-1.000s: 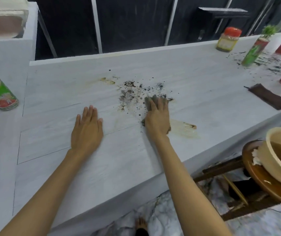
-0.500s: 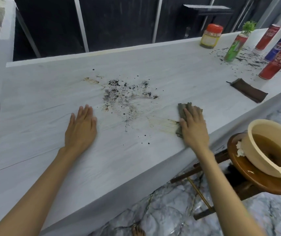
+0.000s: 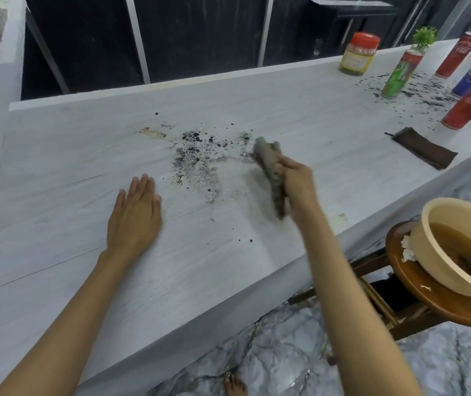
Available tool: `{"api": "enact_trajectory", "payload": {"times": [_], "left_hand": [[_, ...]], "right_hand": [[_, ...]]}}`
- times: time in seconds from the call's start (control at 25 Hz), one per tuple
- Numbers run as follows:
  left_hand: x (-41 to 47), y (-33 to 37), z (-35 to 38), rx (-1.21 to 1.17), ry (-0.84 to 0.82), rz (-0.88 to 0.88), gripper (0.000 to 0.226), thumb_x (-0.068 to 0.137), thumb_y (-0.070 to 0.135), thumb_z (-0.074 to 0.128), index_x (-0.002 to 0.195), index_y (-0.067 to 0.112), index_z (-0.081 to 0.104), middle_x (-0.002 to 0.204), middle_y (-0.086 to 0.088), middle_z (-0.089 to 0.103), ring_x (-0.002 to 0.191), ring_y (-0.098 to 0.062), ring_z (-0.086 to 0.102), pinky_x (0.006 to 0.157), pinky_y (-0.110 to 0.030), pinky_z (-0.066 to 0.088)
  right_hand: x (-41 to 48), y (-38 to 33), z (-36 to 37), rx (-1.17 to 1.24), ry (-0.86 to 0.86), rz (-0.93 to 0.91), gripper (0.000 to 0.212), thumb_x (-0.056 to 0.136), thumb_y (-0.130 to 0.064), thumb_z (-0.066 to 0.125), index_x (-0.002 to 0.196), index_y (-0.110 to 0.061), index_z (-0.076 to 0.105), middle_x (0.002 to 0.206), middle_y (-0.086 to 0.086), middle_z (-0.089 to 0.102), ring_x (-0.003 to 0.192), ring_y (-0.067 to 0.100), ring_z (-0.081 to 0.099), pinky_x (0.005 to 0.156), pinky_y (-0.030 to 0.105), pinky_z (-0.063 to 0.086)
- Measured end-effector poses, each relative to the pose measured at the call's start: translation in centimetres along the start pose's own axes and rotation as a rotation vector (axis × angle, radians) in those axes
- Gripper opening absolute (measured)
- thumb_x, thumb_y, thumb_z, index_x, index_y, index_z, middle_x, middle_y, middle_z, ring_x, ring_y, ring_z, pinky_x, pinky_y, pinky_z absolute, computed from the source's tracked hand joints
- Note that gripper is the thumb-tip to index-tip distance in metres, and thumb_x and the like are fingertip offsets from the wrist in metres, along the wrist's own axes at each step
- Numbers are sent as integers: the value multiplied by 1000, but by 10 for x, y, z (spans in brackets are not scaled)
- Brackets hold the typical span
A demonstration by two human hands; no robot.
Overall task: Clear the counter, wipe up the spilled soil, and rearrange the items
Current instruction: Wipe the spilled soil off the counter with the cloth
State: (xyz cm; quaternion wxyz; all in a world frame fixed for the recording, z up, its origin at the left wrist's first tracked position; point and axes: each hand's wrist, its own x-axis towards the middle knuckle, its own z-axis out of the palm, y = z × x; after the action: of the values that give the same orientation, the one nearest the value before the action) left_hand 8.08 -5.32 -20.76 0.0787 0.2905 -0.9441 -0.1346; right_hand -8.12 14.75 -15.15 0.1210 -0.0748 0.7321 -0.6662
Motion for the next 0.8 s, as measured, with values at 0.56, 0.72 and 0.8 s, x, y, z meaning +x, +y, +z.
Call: {"api": "enact_trajectory", "payload": {"times": [0.56,0.72,0.8], "left_hand": [[0,2,1,-8,17,-14,52,99,28,17,147,9,11,158,-2,8,146,-15,4,120,-34,2],[-1,1,-1,-29,13,-9,52,99,28,16,147,10,12,158,-1,8,146,-13,4,120,-33,1],[-3,1,-1,-37,11,-10,51,99,28,16,147,11,12,158,-1,8,146,-13,4,119,-32,1]], "right_hand": [[-91,66,80,-1044,227,-243,58,88,-18,24,145,-7,30,152,19,27,140,41,25,115,45,12],[-35,29,101,-478,38,-169,54,86,3,44,138,-11,42,146,9,40,122,31,48,101,37,44],[-11,3,76,-94,20,-86,46,90,2,43,133,-8,48,140,9,49,81,19,62,68,21,54]]}}
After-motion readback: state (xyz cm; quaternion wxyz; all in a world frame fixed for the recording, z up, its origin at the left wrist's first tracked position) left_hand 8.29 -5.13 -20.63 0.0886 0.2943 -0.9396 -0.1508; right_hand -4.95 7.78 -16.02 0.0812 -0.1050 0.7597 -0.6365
